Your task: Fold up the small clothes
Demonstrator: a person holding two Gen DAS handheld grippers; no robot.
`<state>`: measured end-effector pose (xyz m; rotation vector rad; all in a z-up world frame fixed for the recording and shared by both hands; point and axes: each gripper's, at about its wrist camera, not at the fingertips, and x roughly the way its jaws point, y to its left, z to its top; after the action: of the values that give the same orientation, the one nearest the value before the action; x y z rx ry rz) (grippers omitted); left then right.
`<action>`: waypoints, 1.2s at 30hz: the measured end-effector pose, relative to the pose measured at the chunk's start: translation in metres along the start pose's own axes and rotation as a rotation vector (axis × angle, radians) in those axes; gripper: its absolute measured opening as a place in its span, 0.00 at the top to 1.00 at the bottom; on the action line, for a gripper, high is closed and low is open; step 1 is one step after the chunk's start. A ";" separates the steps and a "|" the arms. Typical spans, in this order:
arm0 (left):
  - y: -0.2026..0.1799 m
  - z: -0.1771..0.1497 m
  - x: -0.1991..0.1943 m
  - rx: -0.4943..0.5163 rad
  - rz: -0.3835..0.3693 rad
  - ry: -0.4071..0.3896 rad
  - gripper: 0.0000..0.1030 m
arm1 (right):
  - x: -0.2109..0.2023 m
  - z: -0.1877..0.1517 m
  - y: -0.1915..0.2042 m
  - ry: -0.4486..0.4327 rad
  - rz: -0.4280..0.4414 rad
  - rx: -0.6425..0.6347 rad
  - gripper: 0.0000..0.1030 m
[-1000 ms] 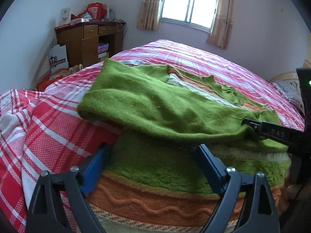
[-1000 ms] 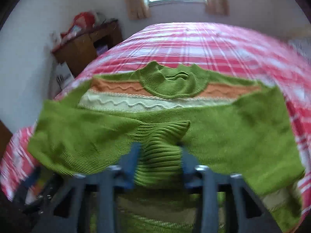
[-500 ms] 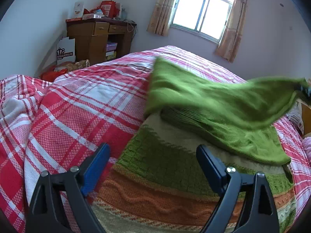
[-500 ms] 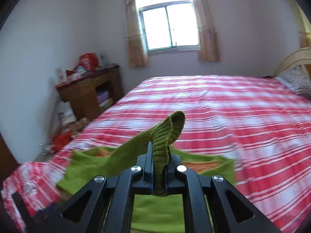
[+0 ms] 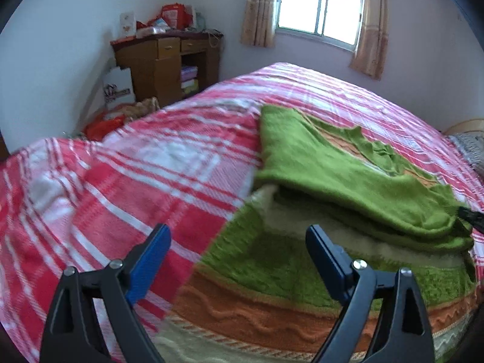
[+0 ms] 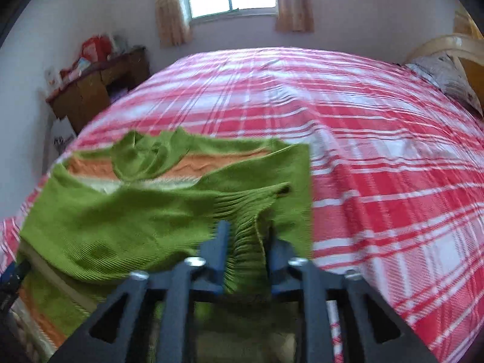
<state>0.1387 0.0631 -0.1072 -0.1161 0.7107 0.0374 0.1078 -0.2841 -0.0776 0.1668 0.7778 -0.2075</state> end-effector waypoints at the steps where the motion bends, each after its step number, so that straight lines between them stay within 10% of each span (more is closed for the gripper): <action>1: 0.001 0.004 -0.004 -0.003 0.001 -0.015 0.10 | -0.014 0.000 -0.011 -0.034 -0.030 0.039 0.61; 7: -0.010 0.041 -0.005 -0.008 0.000 -0.081 0.10 | -0.066 0.006 -0.016 -0.194 -0.042 0.038 0.61; 14: -0.016 0.035 0.050 0.025 0.118 0.088 0.08 | -0.013 -0.004 0.024 0.056 0.155 -0.005 0.61; 25: 0.016 0.025 0.034 -0.017 0.041 0.085 0.04 | -0.022 -0.044 -0.007 0.083 0.194 -0.045 0.62; 36: 0.030 -0.020 -0.054 0.142 -0.116 -0.010 0.05 | -0.140 -0.109 -0.074 0.048 0.112 0.034 0.61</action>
<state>0.0831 0.0910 -0.0897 -0.0204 0.6939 -0.1230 -0.0818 -0.3135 -0.0600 0.2481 0.8109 -0.1110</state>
